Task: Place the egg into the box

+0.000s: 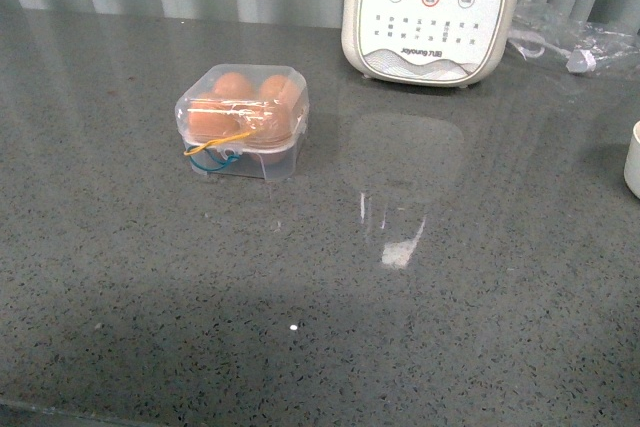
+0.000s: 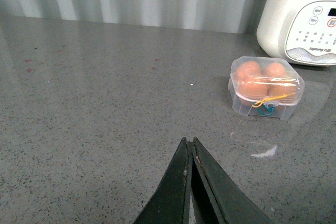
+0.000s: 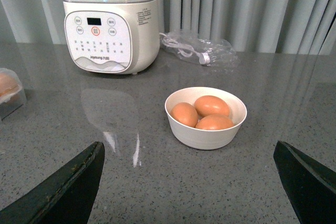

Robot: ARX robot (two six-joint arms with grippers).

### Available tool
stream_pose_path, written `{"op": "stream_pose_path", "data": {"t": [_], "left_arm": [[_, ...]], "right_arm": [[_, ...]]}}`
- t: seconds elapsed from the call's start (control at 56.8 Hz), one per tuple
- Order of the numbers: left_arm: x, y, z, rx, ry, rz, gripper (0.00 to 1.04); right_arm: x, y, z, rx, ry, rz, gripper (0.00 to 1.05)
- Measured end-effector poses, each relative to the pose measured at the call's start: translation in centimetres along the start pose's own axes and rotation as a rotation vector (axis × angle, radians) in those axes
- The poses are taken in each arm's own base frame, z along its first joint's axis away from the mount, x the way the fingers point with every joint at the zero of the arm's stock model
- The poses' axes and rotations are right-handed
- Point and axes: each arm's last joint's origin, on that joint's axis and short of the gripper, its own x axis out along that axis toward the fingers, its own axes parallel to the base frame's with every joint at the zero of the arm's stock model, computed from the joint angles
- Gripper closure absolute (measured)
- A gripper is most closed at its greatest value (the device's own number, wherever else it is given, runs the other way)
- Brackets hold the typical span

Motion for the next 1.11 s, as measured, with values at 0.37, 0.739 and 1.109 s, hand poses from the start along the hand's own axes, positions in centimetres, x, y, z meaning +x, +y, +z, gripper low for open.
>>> {"op": "stream_pose_path", "data": {"t": [0.37, 0.739, 1.109], "left_arm": [[-0.95, 0.00, -0.06, 0.000, -0.016, 0.000, 1.01], [-0.95, 0.00, -0.06, 0.000, -0.016, 0.000, 0.73], [-0.95, 0.00, -0.06, 0.000, -0.016, 0.000, 0.06]], "right_arm": [[0.00, 0.00, 0.00, 0.000, 0.000, 0.000, 0.07], [0.00, 0.00, 0.00, 0.000, 0.000, 0.000, 0.07], [0.00, 0.00, 0.00, 0.000, 0.000, 0.000, 0.07]]}}
